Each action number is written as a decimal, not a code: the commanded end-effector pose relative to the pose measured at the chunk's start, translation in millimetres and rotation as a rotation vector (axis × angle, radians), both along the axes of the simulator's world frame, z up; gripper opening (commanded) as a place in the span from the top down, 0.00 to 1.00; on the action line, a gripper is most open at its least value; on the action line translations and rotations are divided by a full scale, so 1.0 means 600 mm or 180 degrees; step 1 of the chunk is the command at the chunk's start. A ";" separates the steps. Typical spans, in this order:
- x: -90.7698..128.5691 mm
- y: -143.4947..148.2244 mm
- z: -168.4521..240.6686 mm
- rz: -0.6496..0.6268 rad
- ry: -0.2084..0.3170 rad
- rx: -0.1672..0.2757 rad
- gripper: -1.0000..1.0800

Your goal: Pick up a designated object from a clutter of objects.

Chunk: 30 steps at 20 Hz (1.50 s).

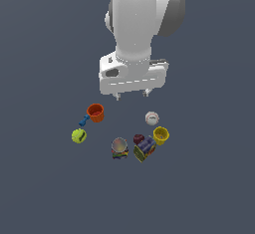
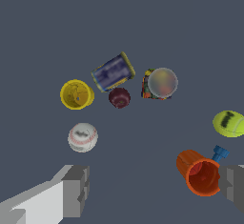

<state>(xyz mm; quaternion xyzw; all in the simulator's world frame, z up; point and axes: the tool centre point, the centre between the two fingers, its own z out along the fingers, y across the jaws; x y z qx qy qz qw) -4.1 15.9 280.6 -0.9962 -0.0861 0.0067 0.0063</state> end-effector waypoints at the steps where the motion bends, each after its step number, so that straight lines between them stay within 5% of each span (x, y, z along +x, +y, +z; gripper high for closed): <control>1: -0.001 0.010 -0.018 0.0207 -0.0002 -0.0013 0.04; 30: -0.081 0.157 -0.263 0.3325 -0.0039 -0.0038 0.04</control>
